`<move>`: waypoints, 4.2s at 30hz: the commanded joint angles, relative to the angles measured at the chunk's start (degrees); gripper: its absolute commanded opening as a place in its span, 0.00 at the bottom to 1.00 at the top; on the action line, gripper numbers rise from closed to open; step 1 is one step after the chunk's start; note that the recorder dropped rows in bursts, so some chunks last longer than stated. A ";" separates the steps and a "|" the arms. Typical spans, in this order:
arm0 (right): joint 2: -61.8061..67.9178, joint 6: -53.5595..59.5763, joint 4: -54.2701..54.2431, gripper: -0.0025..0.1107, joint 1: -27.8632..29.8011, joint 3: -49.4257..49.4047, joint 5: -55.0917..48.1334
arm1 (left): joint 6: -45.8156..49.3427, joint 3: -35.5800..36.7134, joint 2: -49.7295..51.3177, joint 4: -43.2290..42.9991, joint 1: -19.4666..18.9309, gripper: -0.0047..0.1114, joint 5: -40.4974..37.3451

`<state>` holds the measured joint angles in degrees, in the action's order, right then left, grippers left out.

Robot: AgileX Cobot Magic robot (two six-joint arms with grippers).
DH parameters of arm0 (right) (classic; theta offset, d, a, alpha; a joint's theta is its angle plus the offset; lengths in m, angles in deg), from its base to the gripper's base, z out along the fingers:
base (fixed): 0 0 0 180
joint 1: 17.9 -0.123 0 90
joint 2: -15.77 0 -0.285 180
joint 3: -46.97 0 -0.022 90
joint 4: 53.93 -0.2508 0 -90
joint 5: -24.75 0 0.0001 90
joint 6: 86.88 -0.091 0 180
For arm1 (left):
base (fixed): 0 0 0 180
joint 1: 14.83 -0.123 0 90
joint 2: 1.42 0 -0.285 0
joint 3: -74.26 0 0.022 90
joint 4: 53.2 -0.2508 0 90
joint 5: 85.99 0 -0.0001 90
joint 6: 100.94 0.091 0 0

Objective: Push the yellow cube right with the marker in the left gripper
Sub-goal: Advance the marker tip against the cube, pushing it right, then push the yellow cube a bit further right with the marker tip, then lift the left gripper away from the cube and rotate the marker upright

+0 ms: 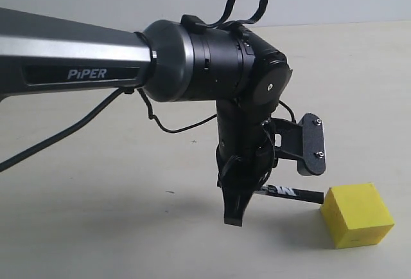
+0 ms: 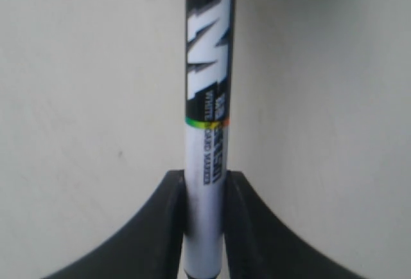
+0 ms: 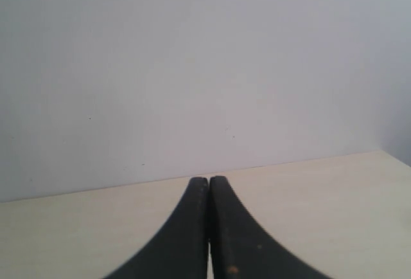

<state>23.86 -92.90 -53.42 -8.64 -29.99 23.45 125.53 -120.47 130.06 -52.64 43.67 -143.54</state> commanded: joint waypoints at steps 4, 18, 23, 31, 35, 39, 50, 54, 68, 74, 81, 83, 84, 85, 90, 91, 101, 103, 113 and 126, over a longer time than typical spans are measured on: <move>-0.31 0.14 -0.12 0.02 0.36 -0.25 0.14 | -0.06 -0.18 -0.20 5.45 0.28 0.04 9.08; -0.31 0.14 -0.12 0.02 0.36 -0.25 0.14 | 4.33 -0.18 -1.73 1.33 -0.79 0.04 -0.79; -0.31 0.14 -0.12 0.02 0.36 -0.25 0.14 | 4.33 -0.18 -0.23 0.69 -0.27 0.04 -3.40; -0.31 0.14 -0.12 0.02 0.36 -0.25 0.14 | 4.33 -1.13 0.82 0.83 1.07 0.04 -2.02; -0.31 0.14 -0.12 0.02 0.36 -0.25 0.14 | 4.01 -5.55 3.02 4.28 2.58 0.04 -1.22; -0.31 0.14 -0.12 0.02 0.36 -0.25 0.14 | 3.85 -9.30 4.77 7.00 2.58 0.04 -5.43; -0.31 0.14 -0.12 0.02 0.36 -0.25 0.14 | -2.01 -9.30 4.66 1.69 2.58 0.04 -9.78; -0.31 0.14 -0.12 0.02 0.36 -0.25 0.14 | -1.95 -9.30 4.66 1.47 2.58 0.04 -9.04; -0.31 0.14 -0.12 0.02 0.36 -0.25 0.14 | -1.95 -9.30 4.66 1.47 2.58 0.04 0.75; -0.31 0.14 -0.12 0.02 0.36 -0.25 0.14 | -2.35 -9.30 4.66 1.47 2.58 0.04 2.10; -0.31 0.14 -0.12 0.02 0.36 -0.25 0.14 | -18.69 -9.30 1.50 -10.99 2.43 0.04 -1.60; -0.31 0.14 -0.12 0.02 0.36 -0.25 0.14 | -26.17 -9.30 -0.92 -14.96 1.90 0.04 -3.87; -0.31 0.14 -0.12 0.02 0.36 -0.25 0.14 | -28.72 -9.30 -2.06 -15.22 1.31 0.04 -4.73; -0.31 0.14 -0.12 0.02 0.36 -0.25 0.14 | -32.22 -9.18 -3.74 -14.79 0.33 0.04 -5.71; -0.31 0.14 -0.12 0.02 0.36 -0.25 0.14 | -46.48 -1.10 -13.81 -14.70 -4.73 0.04 -4.70; -0.31 0.14 -0.12 0.02 0.36 -0.25 0.14 | -50.10 2.10 -16.74 -14.70 -5.71 0.04 -2.81; -0.31 0.14 -0.12 0.02 0.36 -0.25 0.14 | -73.77 27.44 -36.17 -13.09 -7.94 0.04 15.88; -0.31 0.14 -0.12 0.02 0.36 -0.25 0.14 | -77.87 28.03 -36.33 -10.24 -7.94 0.04 15.72; -0.31 0.14 -0.12 0.02 0.36 -0.25 0.14 | -92.17 24.63 -25.02 -5.99 -9.12 0.04 14.87; -0.31 0.14 -0.12 0.02 0.36 -0.25 0.14 | -88.74 15.90 -9.76 2.20 -12.42 0.04 9.91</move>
<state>23.86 -92.90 -53.42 -8.64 -29.99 23.45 35.16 -103.37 118.96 -52.41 32.07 -133.26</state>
